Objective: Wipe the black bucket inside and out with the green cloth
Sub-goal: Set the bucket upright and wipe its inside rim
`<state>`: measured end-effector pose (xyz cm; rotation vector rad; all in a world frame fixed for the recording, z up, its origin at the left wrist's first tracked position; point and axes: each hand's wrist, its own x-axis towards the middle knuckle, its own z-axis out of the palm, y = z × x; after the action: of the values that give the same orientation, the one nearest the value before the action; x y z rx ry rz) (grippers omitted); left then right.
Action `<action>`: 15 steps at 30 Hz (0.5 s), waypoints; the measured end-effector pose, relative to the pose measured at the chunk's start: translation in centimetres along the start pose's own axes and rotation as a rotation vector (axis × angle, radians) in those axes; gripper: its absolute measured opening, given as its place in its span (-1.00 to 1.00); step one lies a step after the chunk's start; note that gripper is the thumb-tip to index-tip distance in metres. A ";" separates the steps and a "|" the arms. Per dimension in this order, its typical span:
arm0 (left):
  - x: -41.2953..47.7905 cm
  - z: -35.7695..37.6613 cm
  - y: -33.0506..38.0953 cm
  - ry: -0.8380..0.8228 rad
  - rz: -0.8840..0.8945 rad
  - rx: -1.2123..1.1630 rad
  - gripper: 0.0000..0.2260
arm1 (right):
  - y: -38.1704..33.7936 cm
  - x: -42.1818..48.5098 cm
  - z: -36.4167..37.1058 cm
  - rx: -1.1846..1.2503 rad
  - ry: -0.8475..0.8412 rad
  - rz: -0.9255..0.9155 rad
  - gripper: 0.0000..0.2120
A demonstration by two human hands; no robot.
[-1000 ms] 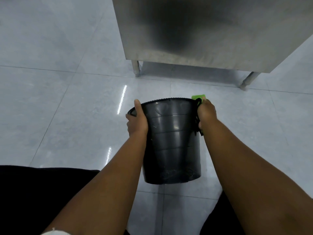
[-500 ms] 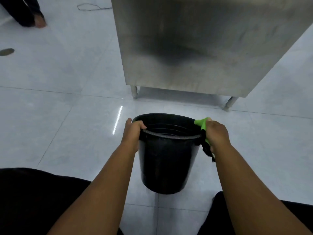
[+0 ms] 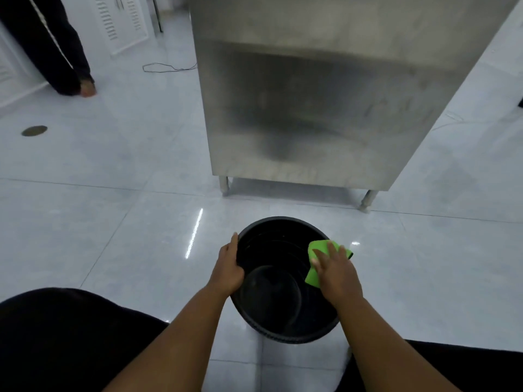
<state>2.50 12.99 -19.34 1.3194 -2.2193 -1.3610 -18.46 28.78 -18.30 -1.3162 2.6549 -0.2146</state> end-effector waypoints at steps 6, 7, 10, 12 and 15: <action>0.5 -0.4 -0.4 0.047 -0.064 0.055 -0.30 | 2.5 -0.8 1.9 -0.054 -0.056 -0.130 -0.53; 0.5 -0.4 -0.4 0.047 -0.077 0.078 -0.30 | 2.7 -0.8 1.9 -0.023 -0.052 -0.133 -0.52; 0.4 -0.1 -1.0 0.056 -0.083 0.140 -0.30 | 2.7 -0.8 1.6 0.096 -0.029 -0.079 -0.49; 0.5 0.2 -1.3 0.068 -0.070 0.146 -0.30 | 2.5 -1.1 1.4 0.130 0.019 -0.030 -0.47; 0.7 0.5 -1.5 0.066 -0.044 0.158 -0.33 | 2.5 -1.5 1.4 0.138 0.003 -0.004 -0.43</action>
<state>2.70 12.48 -20.96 1.4518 -2.3058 -1.1587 -19.26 31.40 -20.01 -1.2789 2.5876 -0.3934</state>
